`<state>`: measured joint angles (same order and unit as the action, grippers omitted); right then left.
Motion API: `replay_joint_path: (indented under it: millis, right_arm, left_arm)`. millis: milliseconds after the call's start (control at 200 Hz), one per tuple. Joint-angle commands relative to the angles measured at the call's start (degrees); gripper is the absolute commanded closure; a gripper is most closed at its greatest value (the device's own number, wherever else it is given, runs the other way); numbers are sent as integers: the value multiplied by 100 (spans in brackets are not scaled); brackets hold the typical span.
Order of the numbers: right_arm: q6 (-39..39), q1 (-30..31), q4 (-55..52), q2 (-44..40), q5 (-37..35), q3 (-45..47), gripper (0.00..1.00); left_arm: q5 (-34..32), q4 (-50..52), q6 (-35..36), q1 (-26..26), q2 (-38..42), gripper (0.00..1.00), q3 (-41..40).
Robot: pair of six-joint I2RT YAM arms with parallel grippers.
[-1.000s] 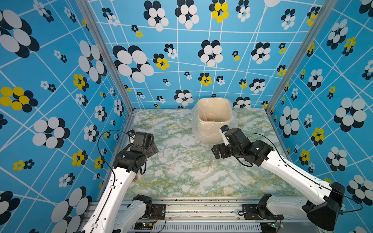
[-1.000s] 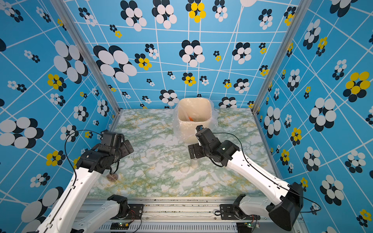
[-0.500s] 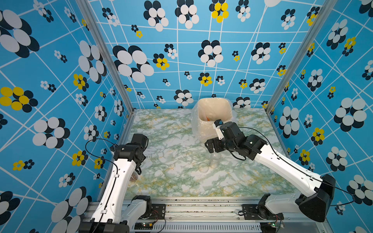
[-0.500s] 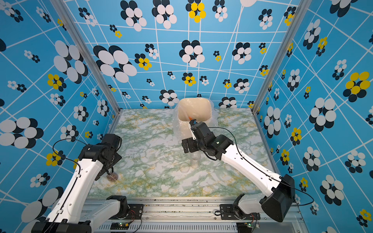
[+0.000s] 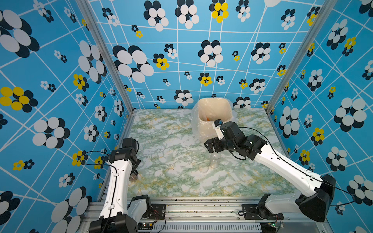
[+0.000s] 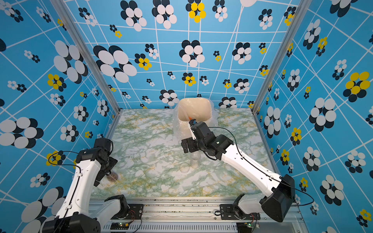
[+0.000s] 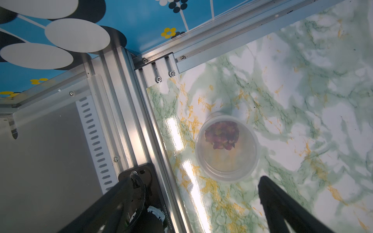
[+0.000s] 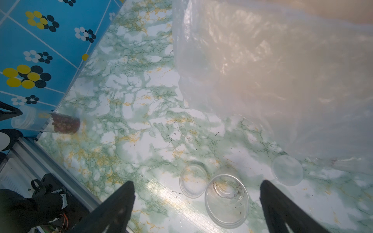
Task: Empty the moldy dried flower tea in the jars
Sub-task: Pick up the jar from the center of the board.
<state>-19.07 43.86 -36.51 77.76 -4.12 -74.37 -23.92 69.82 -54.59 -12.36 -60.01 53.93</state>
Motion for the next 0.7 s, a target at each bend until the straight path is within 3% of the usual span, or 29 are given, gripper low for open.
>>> replay_joint_path:
  millis: [0,320,695]
  right_arm:
    - [68,25,134,-21,54,26,1]
    - [73,26,254,-32,46,197,1]
    - [135,26,331,-27,43,354,1]
  left_arm:
    - [87,-357,271,-123,-148,1,-100]
    - [505,-994,648,-347,-483,8,-143]
    - [571,-1153,420,-449,-591,16,-390]
